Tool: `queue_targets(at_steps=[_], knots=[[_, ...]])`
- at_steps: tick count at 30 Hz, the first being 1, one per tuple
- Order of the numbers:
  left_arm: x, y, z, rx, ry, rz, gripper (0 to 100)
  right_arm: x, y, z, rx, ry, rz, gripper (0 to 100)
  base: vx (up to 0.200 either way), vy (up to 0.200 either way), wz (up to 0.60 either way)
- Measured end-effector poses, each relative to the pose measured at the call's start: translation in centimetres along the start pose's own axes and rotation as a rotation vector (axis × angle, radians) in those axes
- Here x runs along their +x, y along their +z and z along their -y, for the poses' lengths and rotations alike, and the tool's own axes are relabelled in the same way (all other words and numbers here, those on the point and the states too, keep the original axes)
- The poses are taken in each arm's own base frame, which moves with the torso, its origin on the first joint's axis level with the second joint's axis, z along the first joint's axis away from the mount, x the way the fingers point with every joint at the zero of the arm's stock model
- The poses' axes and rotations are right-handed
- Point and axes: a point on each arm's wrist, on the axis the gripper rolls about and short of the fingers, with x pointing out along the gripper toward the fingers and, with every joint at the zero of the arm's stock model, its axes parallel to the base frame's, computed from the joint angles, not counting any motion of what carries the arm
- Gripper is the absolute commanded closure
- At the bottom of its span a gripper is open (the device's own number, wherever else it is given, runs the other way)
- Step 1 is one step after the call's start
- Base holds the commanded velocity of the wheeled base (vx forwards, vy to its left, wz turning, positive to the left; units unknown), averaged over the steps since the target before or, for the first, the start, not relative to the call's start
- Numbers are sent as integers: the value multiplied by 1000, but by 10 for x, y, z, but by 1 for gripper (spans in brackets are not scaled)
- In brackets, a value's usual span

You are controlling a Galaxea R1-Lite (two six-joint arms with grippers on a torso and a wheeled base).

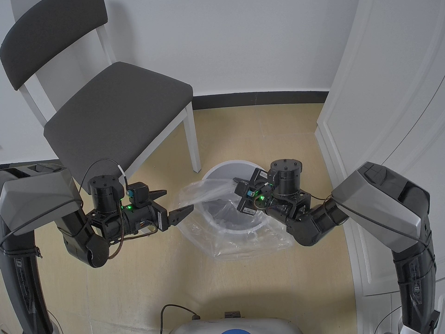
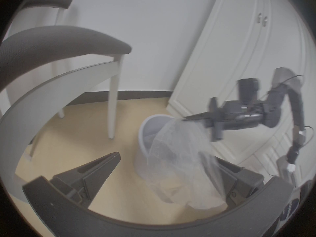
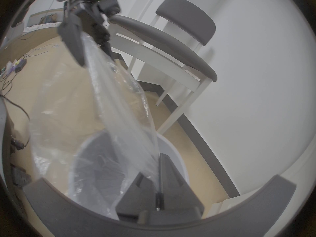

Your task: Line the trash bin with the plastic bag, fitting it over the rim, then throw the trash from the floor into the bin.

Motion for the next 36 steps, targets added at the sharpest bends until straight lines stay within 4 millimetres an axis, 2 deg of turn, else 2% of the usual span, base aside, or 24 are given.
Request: queue_targets(at_steps=[8,15,25,36], knots=[[-20,-2,-8,40,-234,83,0,38,-16,26,44,-102,-36,100,0,0,0],[-38,-11,-18,33,-396,79,0,58,-35,32,80,-113,-90,100,0,0,0],[-45,-8,-25,30,-377,90,0,73,-39,46,107,-149,-91,100,0,0,0],[-55,2,-36,36,-335,118,0,75,-51,49,145,-139,-170,100,0,0,0]])
